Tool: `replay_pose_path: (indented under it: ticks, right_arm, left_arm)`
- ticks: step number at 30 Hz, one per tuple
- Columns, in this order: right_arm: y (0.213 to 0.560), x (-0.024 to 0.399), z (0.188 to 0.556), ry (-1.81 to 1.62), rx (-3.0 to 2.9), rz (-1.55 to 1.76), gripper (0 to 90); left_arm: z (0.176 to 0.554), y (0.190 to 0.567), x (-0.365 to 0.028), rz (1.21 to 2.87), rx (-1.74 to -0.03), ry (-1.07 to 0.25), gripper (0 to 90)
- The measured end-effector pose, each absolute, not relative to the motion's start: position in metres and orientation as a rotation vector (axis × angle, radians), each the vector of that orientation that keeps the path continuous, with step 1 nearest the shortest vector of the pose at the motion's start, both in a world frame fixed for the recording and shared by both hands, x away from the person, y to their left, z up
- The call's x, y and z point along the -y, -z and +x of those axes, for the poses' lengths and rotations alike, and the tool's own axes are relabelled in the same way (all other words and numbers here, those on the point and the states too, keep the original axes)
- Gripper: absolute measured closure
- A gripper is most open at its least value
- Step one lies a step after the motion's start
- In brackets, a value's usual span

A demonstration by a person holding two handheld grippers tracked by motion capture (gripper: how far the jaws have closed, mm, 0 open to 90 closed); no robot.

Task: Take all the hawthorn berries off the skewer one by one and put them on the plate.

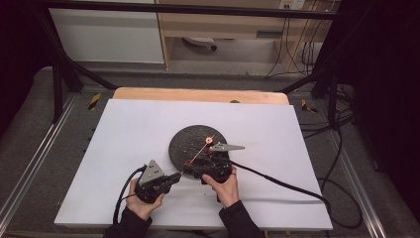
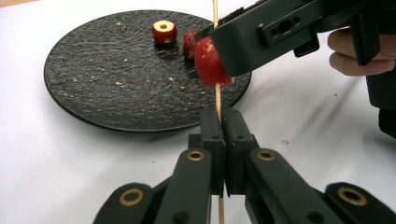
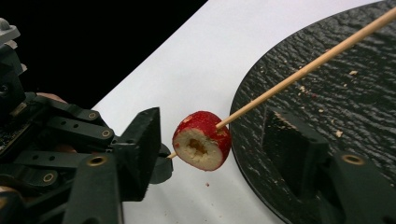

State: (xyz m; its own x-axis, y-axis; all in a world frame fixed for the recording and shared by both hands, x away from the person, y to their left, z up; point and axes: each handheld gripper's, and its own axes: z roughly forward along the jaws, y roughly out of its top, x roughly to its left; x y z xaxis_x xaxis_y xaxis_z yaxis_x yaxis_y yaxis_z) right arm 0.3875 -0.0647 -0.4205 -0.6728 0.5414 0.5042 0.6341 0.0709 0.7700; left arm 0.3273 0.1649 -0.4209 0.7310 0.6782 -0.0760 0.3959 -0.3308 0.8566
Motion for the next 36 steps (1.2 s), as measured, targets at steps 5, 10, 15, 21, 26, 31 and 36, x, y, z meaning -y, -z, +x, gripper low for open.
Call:
replay_pose_path:
  ticks: [5,10,15,21,26,31,36]
  right_arm:
    - [0.423,0.063,0.387,1.656,2.218,-1.228,47.8]
    - [0.424,0.063,0.388,1.643,2.203,-1.223,56.6]
    - [0.422,0.064,0.388,1.643,2.197,-1.216,61.0]
    - [0.416,0.067,0.389,1.658,2.195,-1.236,61.4]
    - [0.41,0.071,0.393,1.675,2.21,-1.249,61.4]
    - [0.402,0.076,0.397,1.689,2.221,-1.264,61.6]
    - [0.398,0.08,0.401,1.697,2.231,-1.275,61.6]
  left_arm:
    - [0.327,0.421,-0.164,1.965,-0.816,-0.368,88.4]
    - [0.326,0.421,-0.163,1.966,-0.812,-0.366,88.4]
    - [0.326,0.421,-0.163,1.968,-0.808,-0.367,88.4]
    - [0.325,0.42,-0.164,1.962,-0.807,-0.365,88.4]
    - [0.325,0.418,-0.165,1.955,-0.804,-0.366,88.4]
    - [0.324,0.417,-0.165,1.949,-0.803,-0.368,88.4]
    - [0.324,0.417,-0.167,1.946,-0.805,-0.37,88.4]
